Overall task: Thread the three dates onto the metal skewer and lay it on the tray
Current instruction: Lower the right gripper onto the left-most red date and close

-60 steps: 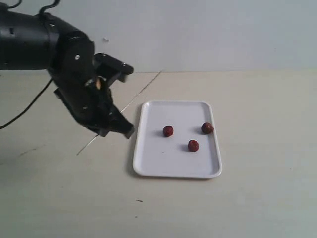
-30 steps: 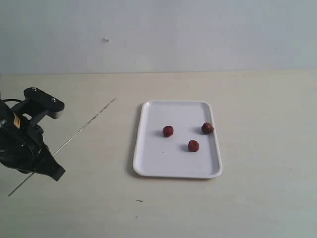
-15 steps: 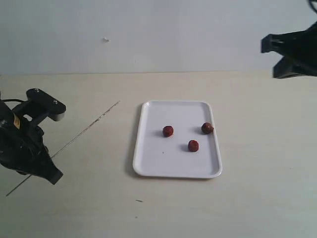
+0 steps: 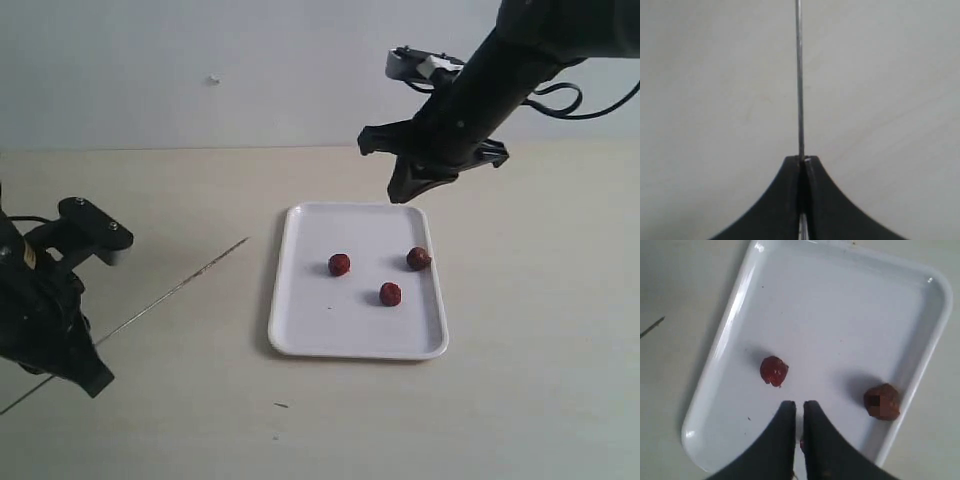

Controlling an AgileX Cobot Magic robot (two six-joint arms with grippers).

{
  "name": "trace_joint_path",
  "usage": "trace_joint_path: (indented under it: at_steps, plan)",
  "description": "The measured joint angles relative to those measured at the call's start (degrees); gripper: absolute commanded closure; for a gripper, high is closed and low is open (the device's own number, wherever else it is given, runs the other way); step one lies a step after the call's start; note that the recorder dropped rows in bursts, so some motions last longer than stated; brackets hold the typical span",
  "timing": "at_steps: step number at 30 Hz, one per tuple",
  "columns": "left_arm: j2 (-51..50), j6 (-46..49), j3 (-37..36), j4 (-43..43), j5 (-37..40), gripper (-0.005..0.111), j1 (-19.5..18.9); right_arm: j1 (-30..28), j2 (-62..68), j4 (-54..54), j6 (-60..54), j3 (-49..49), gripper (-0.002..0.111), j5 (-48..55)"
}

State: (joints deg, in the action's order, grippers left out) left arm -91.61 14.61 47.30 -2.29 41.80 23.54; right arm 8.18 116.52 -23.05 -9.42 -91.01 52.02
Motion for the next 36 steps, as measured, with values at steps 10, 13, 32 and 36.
trace_joint_path:
  at_steps: [10, 13, 32, 36]
  plan:
    - [0.0, -2.4, 0.0, 4.2, -2.7, 0.107, 0.0, 3.7, 9.3, -0.7, 2.3, -6.4, 0.061, 2.2]
    - [0.0, -2.8, 0.0, 4.3, -3.0, 0.107, 0.0, 6.8, 10.6, 5.1, 10.9, -9.4, 0.061, 2.5]
    - [0.0, -2.9, 0.0, 6.7, -2.9, 0.107, 0.0, 8.5, 18.9, 9.6, 24.0, -16.9, 0.061, 7.3]
    - [0.0, -2.9, 0.0, 6.9, -2.9, 0.107, 0.0, 8.5, 20.5, 9.1, 24.0, -18.4, 0.061, 6.9]
